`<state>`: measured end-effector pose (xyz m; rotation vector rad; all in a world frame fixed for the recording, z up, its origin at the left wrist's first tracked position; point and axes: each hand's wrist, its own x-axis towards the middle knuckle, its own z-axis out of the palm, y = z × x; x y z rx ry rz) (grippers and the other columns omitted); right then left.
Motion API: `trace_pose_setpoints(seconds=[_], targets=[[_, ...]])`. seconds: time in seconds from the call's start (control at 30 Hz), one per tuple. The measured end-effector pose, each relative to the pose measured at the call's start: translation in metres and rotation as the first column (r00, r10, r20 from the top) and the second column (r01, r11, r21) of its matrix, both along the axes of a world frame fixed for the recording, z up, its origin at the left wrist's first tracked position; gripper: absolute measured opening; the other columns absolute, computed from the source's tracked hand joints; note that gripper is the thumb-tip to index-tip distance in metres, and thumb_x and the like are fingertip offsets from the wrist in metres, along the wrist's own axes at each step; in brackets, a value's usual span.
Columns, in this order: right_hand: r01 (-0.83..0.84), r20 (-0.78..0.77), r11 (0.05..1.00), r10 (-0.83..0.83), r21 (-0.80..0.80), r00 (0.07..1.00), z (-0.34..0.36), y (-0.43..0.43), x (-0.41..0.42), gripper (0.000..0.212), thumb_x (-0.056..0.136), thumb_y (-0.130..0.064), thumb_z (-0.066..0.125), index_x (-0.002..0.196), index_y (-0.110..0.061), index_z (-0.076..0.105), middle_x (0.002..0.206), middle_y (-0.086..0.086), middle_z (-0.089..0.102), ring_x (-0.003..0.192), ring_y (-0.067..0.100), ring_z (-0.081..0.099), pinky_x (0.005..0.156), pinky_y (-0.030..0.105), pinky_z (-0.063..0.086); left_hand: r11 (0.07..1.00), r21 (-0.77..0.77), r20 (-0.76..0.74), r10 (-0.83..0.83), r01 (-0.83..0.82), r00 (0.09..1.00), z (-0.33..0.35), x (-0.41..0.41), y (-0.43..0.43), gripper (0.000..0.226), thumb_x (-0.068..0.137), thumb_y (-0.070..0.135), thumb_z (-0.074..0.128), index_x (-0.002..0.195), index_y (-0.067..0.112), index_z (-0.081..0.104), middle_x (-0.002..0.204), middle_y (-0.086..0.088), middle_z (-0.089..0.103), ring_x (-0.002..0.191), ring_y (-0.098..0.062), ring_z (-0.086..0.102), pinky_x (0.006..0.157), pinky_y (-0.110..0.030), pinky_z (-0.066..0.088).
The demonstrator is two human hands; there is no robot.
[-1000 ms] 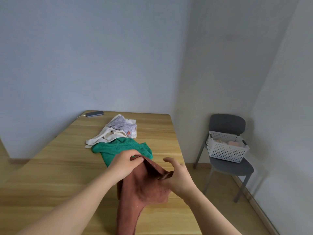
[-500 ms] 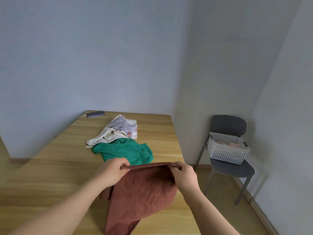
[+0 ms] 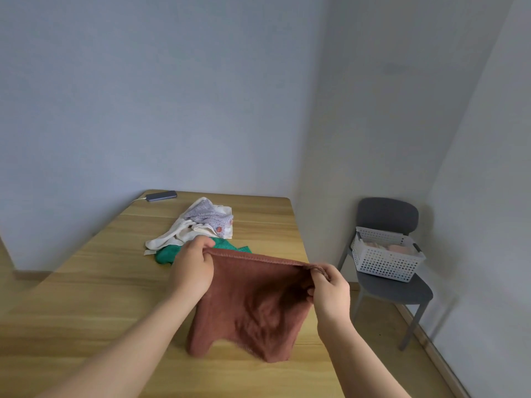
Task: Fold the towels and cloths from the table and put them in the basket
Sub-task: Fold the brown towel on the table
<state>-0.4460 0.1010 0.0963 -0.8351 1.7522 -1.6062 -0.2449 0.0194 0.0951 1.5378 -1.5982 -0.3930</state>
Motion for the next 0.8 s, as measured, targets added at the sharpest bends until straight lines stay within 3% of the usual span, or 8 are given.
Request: trace_pose_setpoints(seconds=[0.1,0.27,0.47,0.53,0.63,0.73,0.8], targets=[[0.075,0.120,0.993,-0.064,-0.093,0.991,0.009,0.003,-0.004,0.028,0.094,-0.007,0.047,0.075,-0.020,0.062,0.067,0.001,0.056,0.062,0.015,0.051,0.060,0.028,0.043,1.000,0.000,0.005,0.026,-0.026,1.000,0.007,0.004,-0.005,0.028,0.090,0.001,0.043,0.104,0.013,0.064,0.113,-0.006,0.063,0.097,-0.026,0.061,0.080,-0.030,0.044],[0.165,0.231,0.970,-0.121,-0.180,0.965,0.019,-0.001,-0.012,0.027,0.093,-0.007,0.047,0.075,-0.019,0.063,0.069,0.002,0.058,0.064,0.014,0.053,0.060,0.025,0.044,0.988,-0.129,-0.121,0.065,-0.081,0.990,0.029,0.003,-0.002,0.023,0.093,0.002,0.045,0.100,0.010,0.066,0.104,-0.005,0.067,0.096,-0.020,0.058,0.075,-0.022,0.034],[0.177,0.136,0.963,-0.152,-0.202,0.979,0.020,-0.006,-0.016,0.015,0.089,-0.006,0.055,0.082,-0.015,0.066,0.069,0.002,0.059,0.051,0.014,0.046,0.054,0.026,0.041,0.980,-0.160,-0.303,0.069,-0.122,0.950,0.029,0.015,-0.007,0.015,0.088,0.011,0.060,0.101,0.009,0.068,0.100,-0.001,0.068,0.091,-0.012,0.057,0.080,-0.022,0.038],[0.177,0.051,0.972,-0.171,-0.155,0.984,0.014,-0.011,-0.019,0.008,0.087,-0.009,0.059,0.086,-0.013,0.065,0.068,0.002,0.061,0.050,0.014,0.048,0.054,0.028,0.042,0.988,-0.100,-0.265,0.090,-0.120,0.960,0.018,0.023,-0.016,0.015,0.087,0.014,0.063,0.098,0.008,0.070,0.097,-0.002,0.069,0.089,-0.013,0.057,0.078,-0.024,0.039],[0.140,-0.028,0.990,-0.141,-0.032,0.990,0.000,-0.022,-0.023,0.010,0.088,-0.012,0.057,0.083,-0.013,0.066,0.050,0.002,0.058,0.048,0.017,0.052,0.057,0.029,0.043,0.998,0.035,-0.120,0.053,-0.049,0.991,-0.006,0.036,-0.034,0.013,0.087,0.012,0.062,0.094,0.009,0.071,0.096,-0.006,0.070,0.092,-0.021,0.062,0.076,-0.028,0.042],[0.091,0.090,0.995,-0.088,-0.032,0.992,-0.003,-0.035,-0.023,0.020,0.093,-0.006,0.051,0.079,-0.011,0.065,0.067,0.009,0.064,0.060,0.018,0.066,0.055,0.025,0.051,0.996,0.066,-0.047,0.068,-0.065,0.997,-0.008,0.041,-0.047,0.017,0.091,0.016,0.057,0.099,0.013,0.071,0.101,-0.005,0.071,0.095,-0.026,0.063,0.076,-0.030,0.044],[0.068,0.168,0.992,-0.050,-0.103,0.984,0.004,-0.044,-0.024,0.024,0.094,-0.003,0.049,0.079,-0.008,0.066,0.081,0.012,0.068,0.074,0.019,0.070,0.065,0.026,0.056,0.995,0.023,-0.069,0.100,-0.099,0.993,0.006,0.041,-0.053,0.021,0.093,0.017,0.054,0.105,0.014,0.070,0.104,-0.005,0.070,0.096,-0.025,0.061,0.074,-0.027,0.041]])
